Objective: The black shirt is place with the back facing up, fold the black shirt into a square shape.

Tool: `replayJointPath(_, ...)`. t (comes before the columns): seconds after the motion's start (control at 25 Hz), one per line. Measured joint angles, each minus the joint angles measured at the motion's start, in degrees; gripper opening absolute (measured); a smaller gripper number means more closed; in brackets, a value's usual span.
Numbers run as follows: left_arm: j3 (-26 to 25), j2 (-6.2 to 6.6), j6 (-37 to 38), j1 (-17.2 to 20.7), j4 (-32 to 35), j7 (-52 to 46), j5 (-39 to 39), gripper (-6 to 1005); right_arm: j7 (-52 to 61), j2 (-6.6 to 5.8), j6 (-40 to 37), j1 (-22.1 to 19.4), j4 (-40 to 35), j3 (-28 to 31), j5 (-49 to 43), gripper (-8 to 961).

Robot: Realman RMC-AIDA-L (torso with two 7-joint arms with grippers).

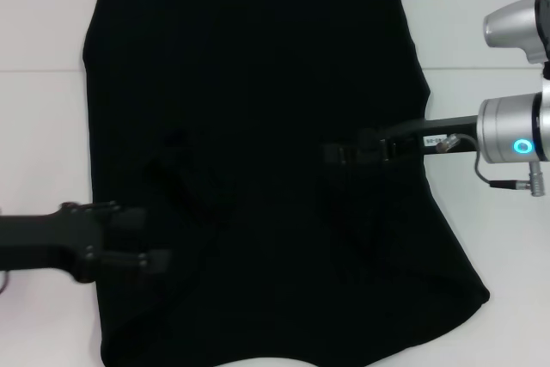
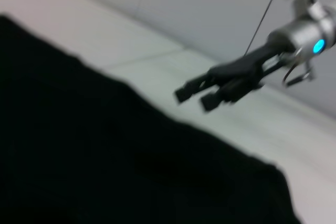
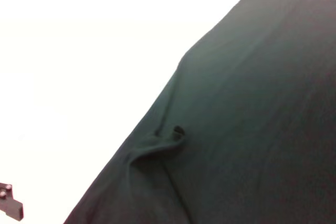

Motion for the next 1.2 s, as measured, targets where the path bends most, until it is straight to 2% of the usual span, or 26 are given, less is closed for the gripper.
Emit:
replayJointPath(0.2, -1.43, -0.48, -0.3, 1.92, 4.49, 0.03, 5.55, 933, -0.56, 1.21, 1.94, 0.64, 0.52, 0.5, 0.59, 909)
replayJointPath(0.48, 1.97, -1.66, -3.63, 2.51, 6.21, 3.05, 11.1, 917, -0.23, 1.14, 4.41, 2.25, 3.0, 0.59, 2.68, 893)
replayJointPath(0.76, 4.69, -3.46, -7.1, 3.87, 6.36, 7.47, 11.7, 880, 0.58, 1.1, 4.93, 2.39, 3.04, 0.64, 3.03, 831)
replayJointPath(1.2, 4.94, -3.87, -8.82, 5.12, 5.64, 9.48, 11.29, 823, 0.78, 1.25, 4.89, 2.36, 3.06, 1.24, 3.06, 831)
